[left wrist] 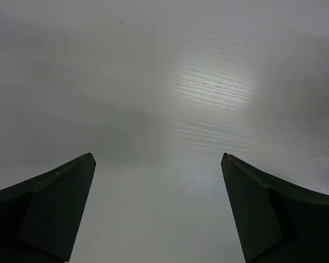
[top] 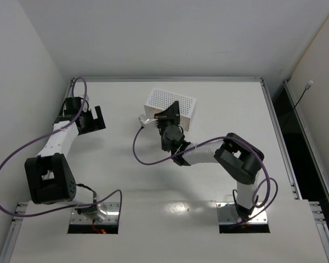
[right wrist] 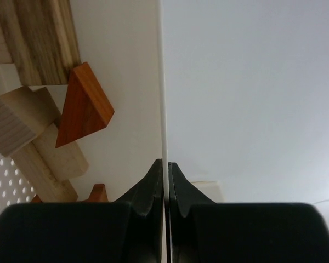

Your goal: Build the wood block tower

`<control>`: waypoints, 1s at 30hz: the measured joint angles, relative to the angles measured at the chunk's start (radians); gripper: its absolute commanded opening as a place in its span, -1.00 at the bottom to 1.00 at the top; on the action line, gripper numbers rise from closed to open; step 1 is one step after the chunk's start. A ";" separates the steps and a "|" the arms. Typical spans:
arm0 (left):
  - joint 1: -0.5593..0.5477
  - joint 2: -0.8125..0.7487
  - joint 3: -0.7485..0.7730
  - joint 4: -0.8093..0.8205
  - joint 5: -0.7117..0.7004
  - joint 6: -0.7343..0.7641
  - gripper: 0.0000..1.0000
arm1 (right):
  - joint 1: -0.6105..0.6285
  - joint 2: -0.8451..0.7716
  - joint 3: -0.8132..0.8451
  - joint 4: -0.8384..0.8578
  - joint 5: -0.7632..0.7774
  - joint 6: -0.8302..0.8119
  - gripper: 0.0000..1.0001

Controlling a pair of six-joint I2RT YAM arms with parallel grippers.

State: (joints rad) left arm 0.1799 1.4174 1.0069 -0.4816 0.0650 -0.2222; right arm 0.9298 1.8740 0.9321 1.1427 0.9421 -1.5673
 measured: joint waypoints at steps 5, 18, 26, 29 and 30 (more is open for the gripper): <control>0.000 0.000 0.000 0.000 0.007 0.003 1.00 | 0.053 0.065 -0.051 0.054 0.000 -0.160 -1.00; 0.000 0.008 0.000 0.000 0.037 0.004 1.00 | 0.082 0.170 -0.122 0.074 -0.071 -0.297 -1.00; 0.005 0.048 0.000 -0.003 0.063 0.004 1.00 | 0.070 0.188 -0.126 0.122 -0.140 -0.365 -1.00; 0.005 0.056 0.000 -0.003 0.074 0.004 1.00 | 0.064 0.205 -0.087 0.116 -0.145 -0.372 -1.00; 0.005 0.058 0.000 -0.003 0.077 0.004 1.00 | 0.060 0.209 -0.076 0.112 -0.150 -0.373 -1.00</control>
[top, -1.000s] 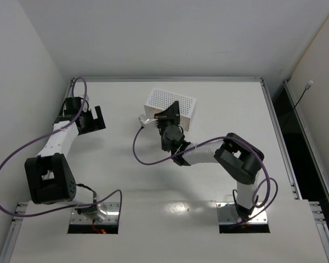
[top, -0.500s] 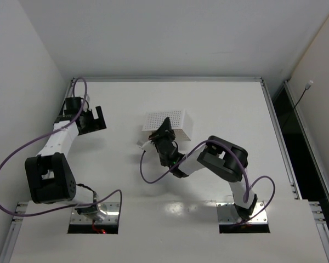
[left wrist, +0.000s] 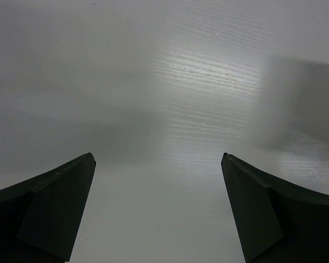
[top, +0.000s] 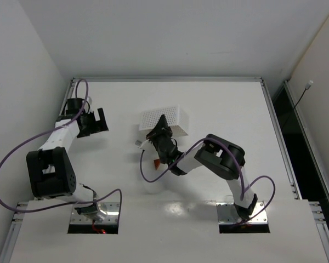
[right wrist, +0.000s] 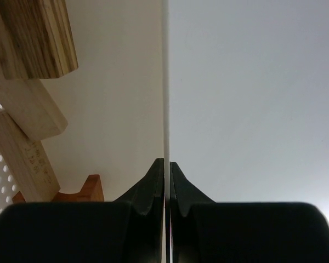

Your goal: Build the wood block tower

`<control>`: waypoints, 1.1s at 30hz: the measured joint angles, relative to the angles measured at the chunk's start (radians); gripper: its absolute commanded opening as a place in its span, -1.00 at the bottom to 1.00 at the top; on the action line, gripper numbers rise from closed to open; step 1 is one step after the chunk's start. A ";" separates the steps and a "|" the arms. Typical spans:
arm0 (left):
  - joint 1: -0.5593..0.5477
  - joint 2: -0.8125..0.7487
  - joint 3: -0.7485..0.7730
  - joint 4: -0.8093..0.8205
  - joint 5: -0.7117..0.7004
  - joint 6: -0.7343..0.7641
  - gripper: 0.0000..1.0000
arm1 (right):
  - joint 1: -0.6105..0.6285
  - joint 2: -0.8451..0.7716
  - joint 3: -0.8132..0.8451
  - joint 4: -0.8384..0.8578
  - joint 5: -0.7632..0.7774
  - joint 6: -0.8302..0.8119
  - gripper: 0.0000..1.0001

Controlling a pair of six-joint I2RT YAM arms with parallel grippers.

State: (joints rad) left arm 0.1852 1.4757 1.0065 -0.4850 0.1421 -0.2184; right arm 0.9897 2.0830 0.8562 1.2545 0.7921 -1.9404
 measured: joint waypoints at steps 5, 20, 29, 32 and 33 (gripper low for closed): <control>0.000 0.013 0.000 -0.002 0.016 -0.001 1.00 | -0.016 0.006 0.021 -0.001 -0.026 -0.005 -1.00; 0.000 -0.021 -0.006 -0.003 0.032 0.000 1.00 | -0.033 -0.081 -0.051 -0.018 -0.084 -0.011 -1.00; 0.010 -0.104 -0.048 0.019 0.050 -0.005 1.00 | -0.037 -0.065 -0.060 0.021 -0.068 -0.012 -1.00; 0.012 -0.103 -0.048 0.018 0.054 -0.004 1.00 | -0.024 -0.048 -0.069 -0.014 -0.054 -0.011 -1.00; 0.013 -0.103 -0.048 0.016 0.056 -0.005 1.00 | -0.018 -0.057 -0.072 -0.016 -0.050 -0.011 -1.00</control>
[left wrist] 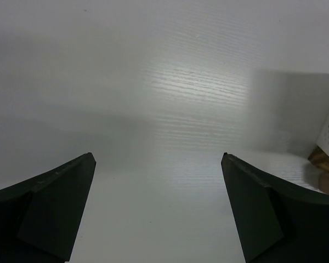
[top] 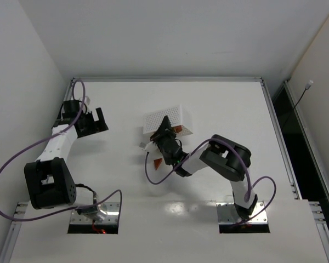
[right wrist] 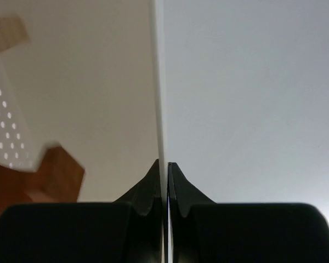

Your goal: Build the wood block tower

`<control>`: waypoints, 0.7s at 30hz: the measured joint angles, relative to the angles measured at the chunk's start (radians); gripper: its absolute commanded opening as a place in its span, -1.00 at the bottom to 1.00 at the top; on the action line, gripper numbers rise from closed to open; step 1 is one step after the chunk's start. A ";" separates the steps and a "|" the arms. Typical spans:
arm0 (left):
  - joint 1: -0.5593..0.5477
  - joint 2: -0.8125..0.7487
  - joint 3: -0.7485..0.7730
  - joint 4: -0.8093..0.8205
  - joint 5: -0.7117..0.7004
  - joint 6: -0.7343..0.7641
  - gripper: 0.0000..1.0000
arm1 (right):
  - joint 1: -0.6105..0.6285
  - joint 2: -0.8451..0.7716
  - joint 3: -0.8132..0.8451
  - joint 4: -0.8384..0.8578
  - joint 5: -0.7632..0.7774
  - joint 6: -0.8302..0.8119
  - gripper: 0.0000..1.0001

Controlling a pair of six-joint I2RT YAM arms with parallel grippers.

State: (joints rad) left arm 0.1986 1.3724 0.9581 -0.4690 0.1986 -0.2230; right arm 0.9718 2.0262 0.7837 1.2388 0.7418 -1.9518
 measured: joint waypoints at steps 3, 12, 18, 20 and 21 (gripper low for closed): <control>0.005 0.000 0.000 0.000 0.009 0.000 1.00 | 0.007 -0.028 -0.009 0.011 0.006 0.000 -1.00; 0.006 0.038 0.001 0.010 0.047 -0.008 1.00 | 0.012 -0.056 -0.013 0.019 0.018 0.000 -1.00; 0.006 0.047 0.000 0.008 0.057 -0.011 1.00 | 0.005 -0.061 -0.012 0.016 0.018 0.000 -1.00; 0.006 0.039 -0.006 0.018 0.062 -0.014 1.00 | 0.003 -0.064 -0.011 0.018 0.018 0.000 -1.00; 0.006 0.032 -0.011 0.021 0.065 -0.014 1.00 | -0.002 -0.063 -0.009 0.017 0.014 0.000 -1.00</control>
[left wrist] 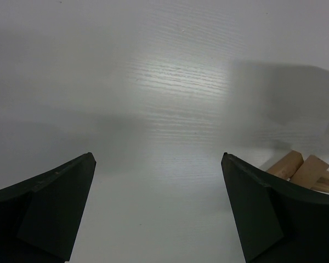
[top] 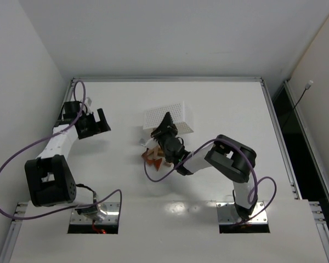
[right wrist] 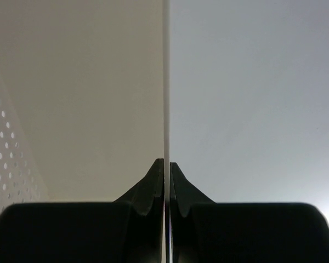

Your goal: Build the wood block tower

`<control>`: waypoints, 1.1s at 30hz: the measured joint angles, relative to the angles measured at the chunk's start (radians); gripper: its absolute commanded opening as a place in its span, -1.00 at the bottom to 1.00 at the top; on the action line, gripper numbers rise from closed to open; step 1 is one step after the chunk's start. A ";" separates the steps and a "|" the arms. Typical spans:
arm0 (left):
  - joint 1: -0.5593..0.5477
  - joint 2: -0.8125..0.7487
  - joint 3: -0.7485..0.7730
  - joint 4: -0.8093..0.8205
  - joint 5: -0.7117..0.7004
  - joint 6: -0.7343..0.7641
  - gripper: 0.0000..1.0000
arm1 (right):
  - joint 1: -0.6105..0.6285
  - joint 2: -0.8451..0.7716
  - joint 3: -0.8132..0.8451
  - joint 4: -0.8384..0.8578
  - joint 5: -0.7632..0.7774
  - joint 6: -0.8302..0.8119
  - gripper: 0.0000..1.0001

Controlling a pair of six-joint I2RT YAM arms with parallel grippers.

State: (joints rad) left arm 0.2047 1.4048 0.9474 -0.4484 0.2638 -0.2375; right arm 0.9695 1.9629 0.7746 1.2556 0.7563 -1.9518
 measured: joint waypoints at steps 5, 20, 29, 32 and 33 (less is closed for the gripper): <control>0.000 -0.026 -0.009 0.002 0.003 0.000 1.00 | -0.035 -0.001 0.035 0.003 0.012 0.000 -1.00; 0.000 -0.063 -0.025 0.013 0.002 0.000 1.00 | -0.008 -0.099 -0.001 0.039 0.048 -0.001 -1.00; 0.000 -0.063 -0.025 0.013 0.002 0.001 1.00 | -0.008 -0.097 -0.030 0.016 0.075 0.000 -1.00; 0.000 -0.063 -0.025 0.014 0.003 0.001 1.00 | -0.029 -0.097 -0.008 0.006 0.112 0.000 -1.00; 0.000 -0.063 -0.025 0.014 0.002 0.001 1.00 | -0.042 -0.097 0.012 0.003 0.138 0.000 -1.00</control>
State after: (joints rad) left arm 0.2047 1.3422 0.9226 -0.4347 0.2661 -0.2367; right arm 0.9279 1.8664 0.7864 1.2583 0.8944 -1.9522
